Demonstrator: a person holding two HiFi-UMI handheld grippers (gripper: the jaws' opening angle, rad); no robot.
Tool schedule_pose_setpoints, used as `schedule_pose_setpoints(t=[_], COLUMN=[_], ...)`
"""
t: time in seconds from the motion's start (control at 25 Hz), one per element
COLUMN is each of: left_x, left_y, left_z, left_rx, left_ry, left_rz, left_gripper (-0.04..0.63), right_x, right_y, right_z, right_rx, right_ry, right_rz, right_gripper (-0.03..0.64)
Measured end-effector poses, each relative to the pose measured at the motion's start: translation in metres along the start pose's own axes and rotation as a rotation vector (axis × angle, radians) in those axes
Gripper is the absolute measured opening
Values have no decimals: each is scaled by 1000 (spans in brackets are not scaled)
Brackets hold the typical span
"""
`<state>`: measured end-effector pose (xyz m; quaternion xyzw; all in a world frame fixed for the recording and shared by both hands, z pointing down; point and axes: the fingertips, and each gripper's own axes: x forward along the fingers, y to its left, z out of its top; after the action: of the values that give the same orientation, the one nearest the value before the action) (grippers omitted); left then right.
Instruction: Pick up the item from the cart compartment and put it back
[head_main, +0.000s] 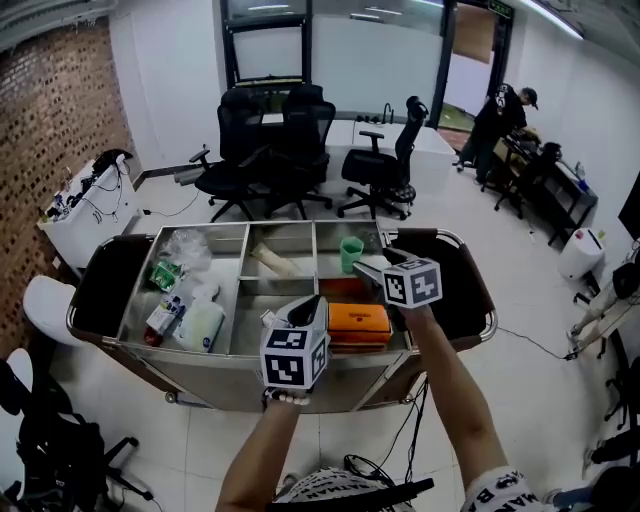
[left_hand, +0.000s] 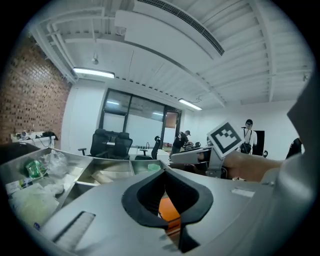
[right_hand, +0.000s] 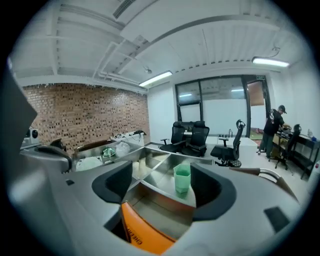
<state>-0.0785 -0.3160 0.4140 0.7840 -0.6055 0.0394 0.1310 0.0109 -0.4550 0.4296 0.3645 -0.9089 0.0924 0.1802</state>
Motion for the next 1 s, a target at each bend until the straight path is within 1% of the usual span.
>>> schedule_pose_setpoints(t=[0.04, 0.12, 0.24, 0.36, 0.4, 0.56, 0.92, 1.0], left_x=[4, 11, 17, 22, 23, 19, 8, 6], left_y=[2, 6, 14, 22, 23, 26, 29, 29], left_z=[1, 2, -2, -4, -5, -14, -21, -22], left_rx=[-4, -13, -29, -49, -54, -68, -78, -80], left_ry=[6, 14, 24, 23, 25, 36, 26, 24], left_rz=[4, 11, 26, 45, 50, 67, 90, 92], left_gripper=[2, 2, 2, 2, 2, 2, 2, 2], right_x=[14, 40, 71, 101, 110, 138, 165, 164], right_y=[-7, -24, -41, -56, -60, -70, -73, -77], right_z=[-3, -11, -18, -24, -28, -46, -62, -61], right_rx=[-7, -30, -57, -65, -66, -81, -128, -138], right_ry=[34, 108, 189, 266, 293, 410, 522, 526], right_rz=[-2, -25, -47, -50, -50, -47, -70, -82], right_gripper=[382, 382, 382, 385, 405, 405, 403, 366])
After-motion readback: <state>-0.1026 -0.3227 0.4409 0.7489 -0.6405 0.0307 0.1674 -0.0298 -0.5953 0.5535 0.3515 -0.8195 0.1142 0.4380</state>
